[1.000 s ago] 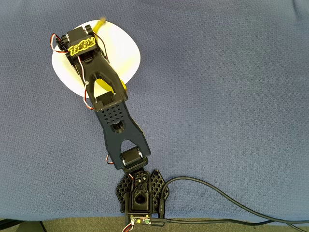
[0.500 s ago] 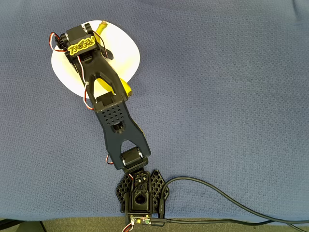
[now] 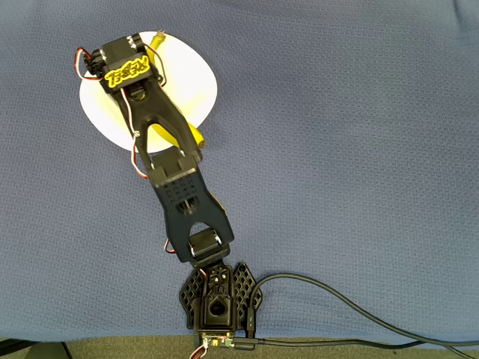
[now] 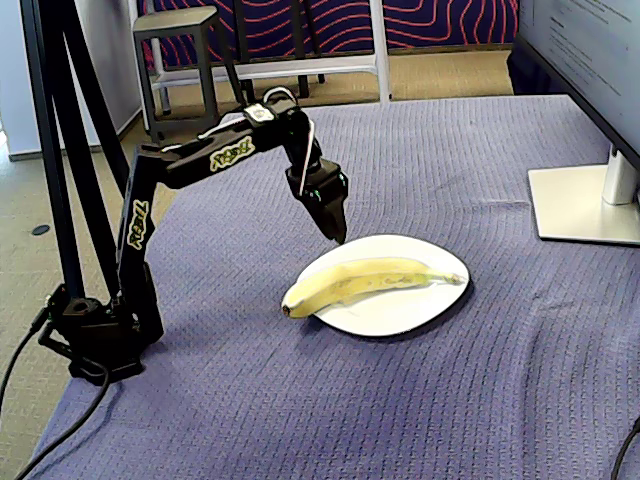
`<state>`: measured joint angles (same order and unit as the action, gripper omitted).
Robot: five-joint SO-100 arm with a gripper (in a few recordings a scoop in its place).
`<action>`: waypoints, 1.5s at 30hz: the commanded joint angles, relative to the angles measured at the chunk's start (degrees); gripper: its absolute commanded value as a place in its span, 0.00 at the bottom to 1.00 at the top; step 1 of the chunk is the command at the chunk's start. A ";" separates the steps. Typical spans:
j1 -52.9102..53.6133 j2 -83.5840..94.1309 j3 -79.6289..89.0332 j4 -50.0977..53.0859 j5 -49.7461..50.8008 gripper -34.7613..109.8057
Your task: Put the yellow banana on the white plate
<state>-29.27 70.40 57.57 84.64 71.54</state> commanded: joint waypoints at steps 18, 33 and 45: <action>13.62 39.99 47.37 -33.05 -57.74 0.24; 16.96 84.29 93.08 -41.22 -87.01 0.24; 24.79 102.30 112.15 -45.97 -90.88 0.24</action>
<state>-5.80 167.96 166.20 40.43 -18.72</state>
